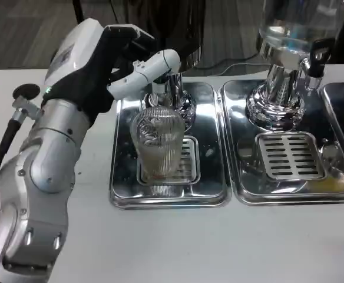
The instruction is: Grasp the cup under the faucet to collect the drink, then remove the cup.
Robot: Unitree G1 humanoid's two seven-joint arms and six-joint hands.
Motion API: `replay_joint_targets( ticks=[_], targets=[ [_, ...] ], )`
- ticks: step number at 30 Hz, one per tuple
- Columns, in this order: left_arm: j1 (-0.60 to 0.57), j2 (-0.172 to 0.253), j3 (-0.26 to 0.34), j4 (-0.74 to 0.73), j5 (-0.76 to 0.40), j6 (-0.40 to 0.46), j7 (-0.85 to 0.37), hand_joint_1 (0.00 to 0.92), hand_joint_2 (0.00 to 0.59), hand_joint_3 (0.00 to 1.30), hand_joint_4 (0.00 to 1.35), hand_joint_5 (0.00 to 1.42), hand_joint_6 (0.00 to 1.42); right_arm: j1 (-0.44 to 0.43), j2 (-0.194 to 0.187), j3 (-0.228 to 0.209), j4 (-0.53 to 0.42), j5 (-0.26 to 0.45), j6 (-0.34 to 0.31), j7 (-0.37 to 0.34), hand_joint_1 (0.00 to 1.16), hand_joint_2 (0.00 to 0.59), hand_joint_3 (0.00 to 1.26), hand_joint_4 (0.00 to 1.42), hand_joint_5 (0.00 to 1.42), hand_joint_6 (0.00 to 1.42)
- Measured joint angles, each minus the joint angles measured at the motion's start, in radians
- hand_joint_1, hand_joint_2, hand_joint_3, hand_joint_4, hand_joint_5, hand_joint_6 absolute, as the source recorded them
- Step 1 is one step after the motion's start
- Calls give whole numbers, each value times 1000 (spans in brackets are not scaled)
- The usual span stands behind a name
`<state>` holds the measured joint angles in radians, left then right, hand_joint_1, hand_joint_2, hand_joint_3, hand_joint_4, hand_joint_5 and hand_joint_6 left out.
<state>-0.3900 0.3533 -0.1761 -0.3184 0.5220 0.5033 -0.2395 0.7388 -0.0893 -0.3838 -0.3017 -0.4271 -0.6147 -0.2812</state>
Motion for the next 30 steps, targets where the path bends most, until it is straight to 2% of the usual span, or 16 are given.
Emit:
replay_joint_targets(
  ticks=[30],
  targets=[
    [-6,0,1,8,-1,-3,2,53,81,640,570,356,80,-3,1,0,0,0,0,0,748,539,352,290,231,83]
  ],
)
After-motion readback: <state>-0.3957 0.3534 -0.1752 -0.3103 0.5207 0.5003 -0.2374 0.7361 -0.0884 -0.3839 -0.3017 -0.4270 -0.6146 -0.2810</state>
